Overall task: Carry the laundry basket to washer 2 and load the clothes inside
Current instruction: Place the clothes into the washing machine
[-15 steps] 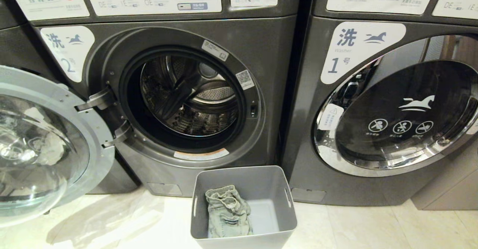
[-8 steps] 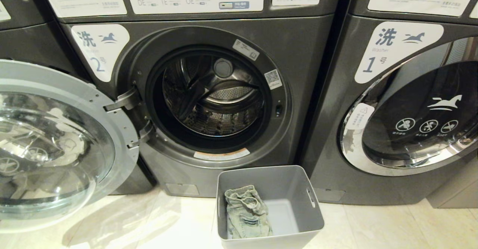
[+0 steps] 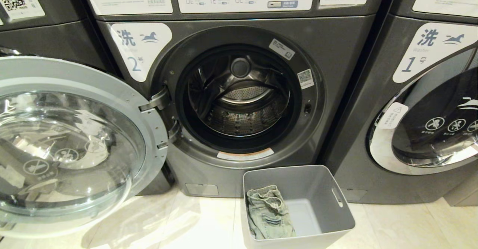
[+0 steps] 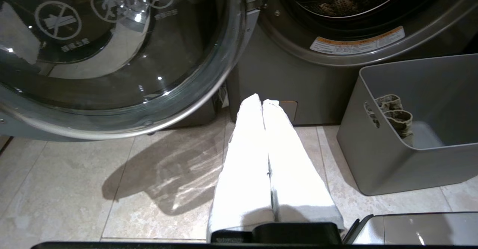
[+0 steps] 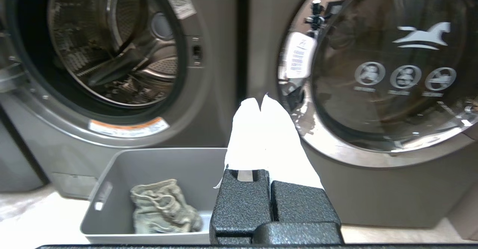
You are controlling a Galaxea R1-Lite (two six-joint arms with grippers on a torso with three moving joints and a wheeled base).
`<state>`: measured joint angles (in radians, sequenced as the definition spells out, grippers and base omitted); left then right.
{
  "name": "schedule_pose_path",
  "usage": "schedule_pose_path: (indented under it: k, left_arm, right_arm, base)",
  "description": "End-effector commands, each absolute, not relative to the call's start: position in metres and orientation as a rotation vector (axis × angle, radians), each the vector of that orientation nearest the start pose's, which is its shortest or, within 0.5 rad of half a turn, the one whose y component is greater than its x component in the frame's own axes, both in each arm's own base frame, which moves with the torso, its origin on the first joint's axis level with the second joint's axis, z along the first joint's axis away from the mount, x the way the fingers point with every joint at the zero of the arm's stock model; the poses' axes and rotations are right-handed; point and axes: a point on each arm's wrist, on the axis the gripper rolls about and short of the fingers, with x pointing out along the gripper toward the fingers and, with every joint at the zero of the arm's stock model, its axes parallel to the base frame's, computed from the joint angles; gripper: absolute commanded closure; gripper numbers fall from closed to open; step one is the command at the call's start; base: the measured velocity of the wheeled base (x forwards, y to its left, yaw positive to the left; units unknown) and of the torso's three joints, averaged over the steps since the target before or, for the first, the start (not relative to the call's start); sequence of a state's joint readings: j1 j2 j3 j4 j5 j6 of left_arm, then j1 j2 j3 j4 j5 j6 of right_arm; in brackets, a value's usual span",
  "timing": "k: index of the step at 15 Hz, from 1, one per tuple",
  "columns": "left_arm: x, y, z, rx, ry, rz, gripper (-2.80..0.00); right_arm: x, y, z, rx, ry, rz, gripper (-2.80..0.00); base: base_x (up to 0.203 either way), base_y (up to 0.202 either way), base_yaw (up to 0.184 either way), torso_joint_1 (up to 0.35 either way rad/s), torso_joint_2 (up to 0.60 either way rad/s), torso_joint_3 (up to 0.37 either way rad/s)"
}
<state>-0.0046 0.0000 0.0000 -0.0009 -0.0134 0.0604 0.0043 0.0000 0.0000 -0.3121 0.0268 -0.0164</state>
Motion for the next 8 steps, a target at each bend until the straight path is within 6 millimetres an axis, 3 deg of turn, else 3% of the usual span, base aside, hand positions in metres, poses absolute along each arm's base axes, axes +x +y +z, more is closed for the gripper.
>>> schedule_pose_path:
  k: [1,5,8]
  left_arm:
    - [-0.0229,-0.0002,0.0756,0.061,-0.004,-0.018,0.0]
    - [-0.0229,-0.0002,0.075,0.07,0.002,-0.019,0.0]
    - [-0.0229,-0.0002,0.0751,0.064,0.001,-0.018,0.0]
  right_arm:
    - [-0.0238,0.0005,0.0962,-0.02,-0.275,0.03,0.0]
    - [-0.0238,0.0005,0.0962,-0.018,-0.275,0.028,0.0]
    - [-0.0238,0.0005,0.0962,-0.019,-0.275,0.029,0.0]
  base:
    - [0.0,0.197,-0.001,0.002,0.0,0.001]
    - [0.0,0.192,-0.003,0.002,0.0,0.003]
    - [0.0,0.066,-0.001,0.003,0.0,0.002]
